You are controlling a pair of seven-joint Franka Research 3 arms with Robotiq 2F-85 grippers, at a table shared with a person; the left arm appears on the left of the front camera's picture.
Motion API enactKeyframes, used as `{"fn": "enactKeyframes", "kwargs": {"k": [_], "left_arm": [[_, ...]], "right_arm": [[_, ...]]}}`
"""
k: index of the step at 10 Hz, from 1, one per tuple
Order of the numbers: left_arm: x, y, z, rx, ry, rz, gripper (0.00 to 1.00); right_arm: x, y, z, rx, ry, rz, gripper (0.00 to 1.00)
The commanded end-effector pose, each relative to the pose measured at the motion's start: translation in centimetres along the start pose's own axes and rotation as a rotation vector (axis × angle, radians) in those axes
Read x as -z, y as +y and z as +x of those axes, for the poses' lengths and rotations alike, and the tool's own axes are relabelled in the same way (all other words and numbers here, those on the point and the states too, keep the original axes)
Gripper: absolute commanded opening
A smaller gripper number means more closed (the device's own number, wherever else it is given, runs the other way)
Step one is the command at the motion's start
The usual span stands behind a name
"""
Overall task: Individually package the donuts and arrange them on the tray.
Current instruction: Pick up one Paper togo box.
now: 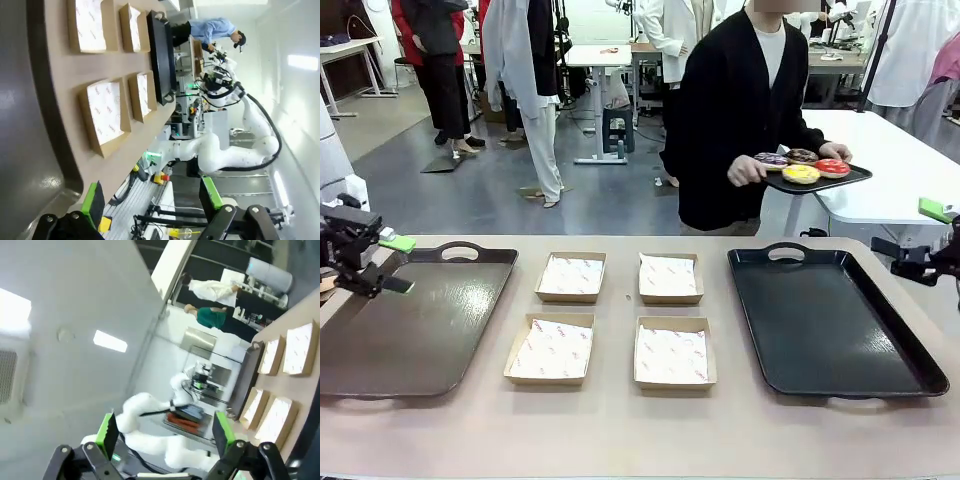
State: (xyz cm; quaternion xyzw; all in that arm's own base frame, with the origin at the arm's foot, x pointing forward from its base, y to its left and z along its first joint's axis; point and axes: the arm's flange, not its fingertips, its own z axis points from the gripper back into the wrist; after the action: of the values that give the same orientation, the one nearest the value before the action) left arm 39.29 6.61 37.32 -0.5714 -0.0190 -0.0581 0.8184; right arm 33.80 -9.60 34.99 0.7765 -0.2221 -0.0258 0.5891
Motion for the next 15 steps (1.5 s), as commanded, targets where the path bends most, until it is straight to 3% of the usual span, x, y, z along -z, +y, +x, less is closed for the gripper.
{"fn": "enactKeyframes", "kwargs": {"k": [1, 6, 9, 14, 15], "left_arm": [[-2.9, 1.4, 0.1, 0.039, -0.049, -0.050, 1.00], [-6.0, 2.4, -2.1, 0.044, -0.120, -0.075, 1.00], [-6.6, 2.1, -2.3, 0.051, -0.109, -0.075, 1.00], [-7.6, 1.9, -2.8, 0.076, -0.093, -0.025, 1.00], [-7.1, 1.9, -2.3, 0.033, -0.116, -0.060, 1.00]], "right_arm": [[0.3, 0.8, 0.3, 0.073, -0.001, -0.116, 1.00], [2.4, 2.1, 0.7, 0.096, 0.106, -0.392, 1.00], [3.3, 2.5, 0.3, 0.103, 0.266, -0.455, 1.00], [3.8, 2.9, 0.0, 0.105, 0.376, -0.505, 1.00], [3.9, 3.1, 0.0, 0.106, 0.380, -0.524, 1.00]]}}
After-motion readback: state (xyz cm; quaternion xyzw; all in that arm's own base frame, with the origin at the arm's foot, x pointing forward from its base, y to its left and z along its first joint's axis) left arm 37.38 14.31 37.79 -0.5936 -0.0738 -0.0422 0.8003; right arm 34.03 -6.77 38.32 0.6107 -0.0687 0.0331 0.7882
